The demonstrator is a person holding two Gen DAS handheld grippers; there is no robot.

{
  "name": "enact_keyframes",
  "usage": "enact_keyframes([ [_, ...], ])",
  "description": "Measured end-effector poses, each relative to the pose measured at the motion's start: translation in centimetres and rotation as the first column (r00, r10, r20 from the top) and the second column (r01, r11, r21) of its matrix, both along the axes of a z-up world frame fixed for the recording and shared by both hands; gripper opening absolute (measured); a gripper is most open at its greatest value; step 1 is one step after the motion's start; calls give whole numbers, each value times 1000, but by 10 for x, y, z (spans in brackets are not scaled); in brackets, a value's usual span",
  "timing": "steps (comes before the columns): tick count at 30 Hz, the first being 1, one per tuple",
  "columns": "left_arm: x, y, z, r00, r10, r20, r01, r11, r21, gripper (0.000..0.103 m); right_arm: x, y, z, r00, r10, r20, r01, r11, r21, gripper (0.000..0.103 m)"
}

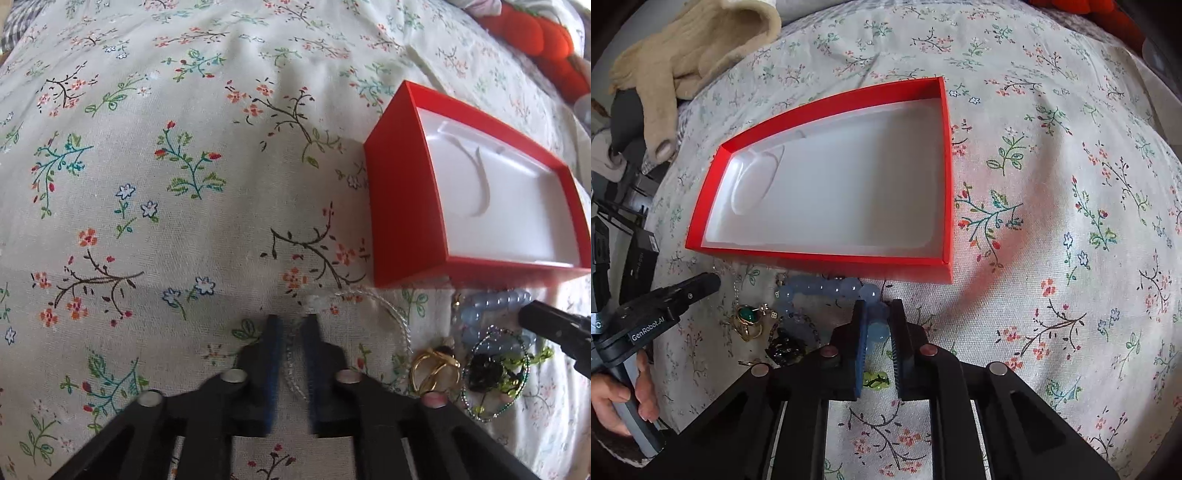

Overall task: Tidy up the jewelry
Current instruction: 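Grasp the clear beaded bracelet with the left tool while the right tool grasps the light-blue bracelet, then lower both bracelets into the red box and open both tools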

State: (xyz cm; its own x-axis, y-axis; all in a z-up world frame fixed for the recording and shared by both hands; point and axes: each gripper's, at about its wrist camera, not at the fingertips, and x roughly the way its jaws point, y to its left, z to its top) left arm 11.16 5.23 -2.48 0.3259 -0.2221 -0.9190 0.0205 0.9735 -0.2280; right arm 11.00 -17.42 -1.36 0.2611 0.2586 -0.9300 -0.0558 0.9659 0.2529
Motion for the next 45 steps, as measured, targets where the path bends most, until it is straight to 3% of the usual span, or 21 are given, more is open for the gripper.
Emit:
enact_keyframes([
  [8, -16, -5, 9, 1000, -13, 27, 13, 1000, 3, 0, -10, 0, 17, 999, 9, 31, -9, 1000, 2, 12],
  [17, -34, -18, 46, 990, -47, 131, 52, 998, -29, 0, -27, -12, 53, 994, -11, 106, 5, 999, 52, 12],
  [26, -38, -29, 82, 973, -50, 225, 77, 991, -112, 0, -38, -19, 87, 983, -37, 182, 22, 996, 82, 12],
  [34, -30, -46, 113, 943, -43, 331, 119, 969, -214, 0, -40, -21, 117, 961, -68, 269, 42, 994, 102, 12],
  [42, -14, -66, 105, 938, -29, 346, 144, 939, -313, 0, -31, -20, 128, 939, -107, 326, 77, 992, 102, 12],
  [45, -3, -67, 91, 942, -15, 336, 118, 951, -286, 0, -24, -24, 130, 933, -127, 336, 89, 988, 125, 12],
])
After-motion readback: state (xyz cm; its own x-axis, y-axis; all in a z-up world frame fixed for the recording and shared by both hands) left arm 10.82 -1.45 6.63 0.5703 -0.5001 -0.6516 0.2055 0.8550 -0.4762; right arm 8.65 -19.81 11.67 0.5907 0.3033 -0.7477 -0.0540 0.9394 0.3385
